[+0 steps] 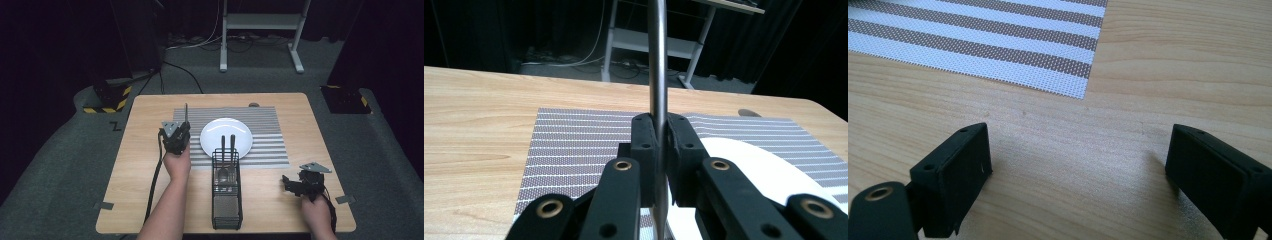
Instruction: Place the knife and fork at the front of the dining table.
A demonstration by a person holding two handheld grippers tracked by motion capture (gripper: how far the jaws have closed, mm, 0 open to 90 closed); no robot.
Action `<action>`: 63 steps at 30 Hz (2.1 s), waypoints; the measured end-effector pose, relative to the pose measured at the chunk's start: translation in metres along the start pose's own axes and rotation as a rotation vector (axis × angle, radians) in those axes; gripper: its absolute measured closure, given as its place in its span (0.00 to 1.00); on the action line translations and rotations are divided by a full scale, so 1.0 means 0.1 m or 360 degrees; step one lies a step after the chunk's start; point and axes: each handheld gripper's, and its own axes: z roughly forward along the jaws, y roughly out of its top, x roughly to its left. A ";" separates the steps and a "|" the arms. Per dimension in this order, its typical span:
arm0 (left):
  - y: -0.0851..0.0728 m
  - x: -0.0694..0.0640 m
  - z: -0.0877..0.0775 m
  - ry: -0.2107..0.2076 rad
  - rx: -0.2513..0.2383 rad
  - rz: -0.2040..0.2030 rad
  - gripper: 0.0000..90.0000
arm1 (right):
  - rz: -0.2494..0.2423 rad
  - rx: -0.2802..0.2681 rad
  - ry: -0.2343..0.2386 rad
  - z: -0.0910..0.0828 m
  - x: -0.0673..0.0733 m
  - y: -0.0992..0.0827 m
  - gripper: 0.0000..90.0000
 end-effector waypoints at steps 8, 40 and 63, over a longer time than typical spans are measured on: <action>0.03 0.02 0.10 0.0041 0.0036 0.0004 0.92 | -0.0001 0.0000 0.0000 0.00 0.00 0.00 0.12; -0.10 0.07 0.60 0.0144 0.0284 -0.0078 0.91 | -0.0004 -0.0002 0.0007 0.00 0.00 0.00 0.12; -0.19 0.16 0.74 0.0151 0.0401 -0.0115 0.92 | -0.0006 -0.0002 0.0008 0.00 0.00 0.00 0.12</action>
